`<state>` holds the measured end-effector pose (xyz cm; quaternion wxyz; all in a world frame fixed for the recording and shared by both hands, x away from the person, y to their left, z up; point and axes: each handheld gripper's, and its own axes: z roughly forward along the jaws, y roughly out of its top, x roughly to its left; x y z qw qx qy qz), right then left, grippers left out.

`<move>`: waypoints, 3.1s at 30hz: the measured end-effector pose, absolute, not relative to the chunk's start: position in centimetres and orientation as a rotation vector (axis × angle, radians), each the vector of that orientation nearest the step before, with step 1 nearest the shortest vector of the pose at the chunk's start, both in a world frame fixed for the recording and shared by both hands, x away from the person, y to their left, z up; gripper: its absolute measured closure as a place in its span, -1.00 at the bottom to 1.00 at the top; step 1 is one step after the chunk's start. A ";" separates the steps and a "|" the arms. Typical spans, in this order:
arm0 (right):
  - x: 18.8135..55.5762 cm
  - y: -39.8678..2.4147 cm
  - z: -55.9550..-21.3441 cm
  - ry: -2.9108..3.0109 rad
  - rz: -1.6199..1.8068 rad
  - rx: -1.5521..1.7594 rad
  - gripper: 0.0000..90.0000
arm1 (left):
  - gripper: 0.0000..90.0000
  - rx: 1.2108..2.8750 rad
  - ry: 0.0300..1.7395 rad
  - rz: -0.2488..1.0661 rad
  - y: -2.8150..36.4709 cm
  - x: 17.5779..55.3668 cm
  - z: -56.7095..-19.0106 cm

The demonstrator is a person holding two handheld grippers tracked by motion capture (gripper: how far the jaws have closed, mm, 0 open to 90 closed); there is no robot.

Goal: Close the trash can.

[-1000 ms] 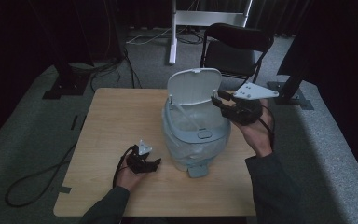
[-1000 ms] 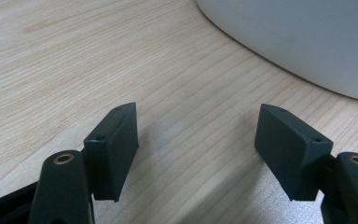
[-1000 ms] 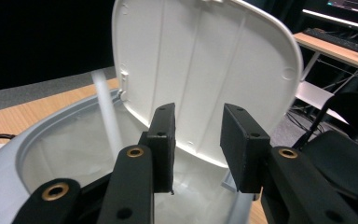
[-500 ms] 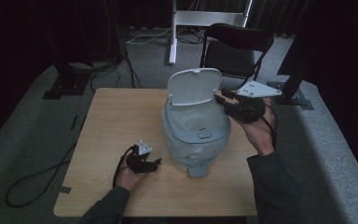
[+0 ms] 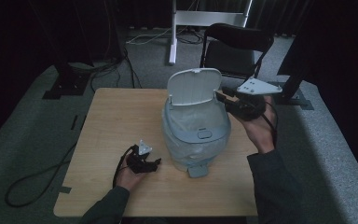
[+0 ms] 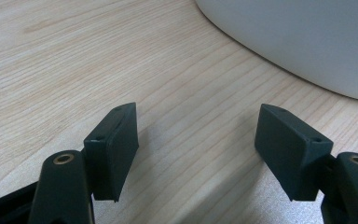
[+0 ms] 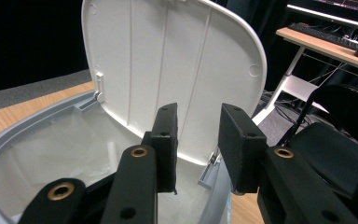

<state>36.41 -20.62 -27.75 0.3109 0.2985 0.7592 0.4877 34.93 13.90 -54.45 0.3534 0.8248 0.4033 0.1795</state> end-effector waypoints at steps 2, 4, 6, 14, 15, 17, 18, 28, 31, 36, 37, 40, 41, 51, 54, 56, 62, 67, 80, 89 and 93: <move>36.6 -20.7 -27.7 1.996 1.290 0.798 0.54 | -0.33 2.133 1.043 0.464 13.9 34.9 -54.5; 36.9 -20.8 -27.6 1.986 1.289 0.809 0.64 | -0.33 2.133 1.043 0.464 13.9 34.9 -54.5; 37.4 -21.0 -27.5 1.972 1.284 0.827 0.71 | -0.33 2.133 1.043 0.463 13.9 34.9 -54.4; 39.3 -21.8 -26.7 1.895 1.299 0.911 0.95 | -0.33 2.133 1.043 0.464 13.9 34.9 -54.4; 39.5 -21.8 -26.5 1.887 1.305 0.919 0.96 | -0.33 2.133 1.043 0.464 13.9 34.9 -54.5; 40.1 -21.8 -26.0 1.867 1.313 0.936 0.98 | -0.33 2.133 1.043 0.464 13.9 34.9 -54.5; 40.5 -21.7 -25.8 1.861 1.317 0.946 0.99 | -0.33 2.133 1.043 0.464 13.9 34.9 -54.5; 43.1 -20.5 -23.9 1.878 1.416 0.991 0.99 | -0.33 2.134 1.043 0.463 13.9 34.9 -54.4; 43.4 -20.3 -24.0 1.907 1.446 0.998 0.99 | -0.33 2.133 1.043 0.464 13.9 34.9 -54.5; 41.9 -20.3 -25.0 2.013 1.517 0.936 1.00 | -0.33 2.133 1.043 0.466 13.9 34.9 -54.5; 41.9 -20.3 -25.0 2.013 1.517 0.936 1.00 | -0.33 2.132 1.043 0.467 13.9 34.9 -54.5; 39.9 -20.0 -26.5 2.061 1.539 0.879 1.00 | -0.33 2.133 1.043 0.464 13.9 34.9 -54.5; 38.7 -19.8 -27.2 2.079 1.538 0.856 1.00 | -0.33 2.133 1.042 0.463 13.9 34.9 -54.5; 32.8 -16.8 -32.3 2.176 1.342 0.655 1.00 | -0.33 2.131 1.044 0.466 13.9 34.9 -54.5; 32.2 -16.6 -32.4 2.171 1.331 0.637 1.00 | -0.33 2.131 1.044 0.464 13.9 34.9 -54.5; 32.0 -16.6 -32.6 2.158 1.331 0.645 1.00 | -0.33 2.133 1.043 0.464 13.9 34.9 -54.5; 31.8 -16.6 -32.8 2.141 1.344 0.667 1.00 | -0.33 2.133 1.042 0.463 13.9 34.8 -54.5; 31.8 -16.7 -33.2 2.150 1.351 0.671 1.00 | -0.34 2.133 1.043 0.463 13.9 34.8 -54.5; 33.5 -20.2 -32.0 1.993 1.325 0.807 1.00 | -0.34 2.135 1.040 0.462 13.8 34.8 -54.5; 35.8 -24.6 -33.8 1.910 1.276 1.012 1.00 | -0.34 2.134 1.041 0.462 13.8 34.8 -54.5; 36.8 -25.9 -35.4 1.919 1.247 1.080 0.96 | -0.34 2.134 1.041 0.462 13.8 34.9 -54.5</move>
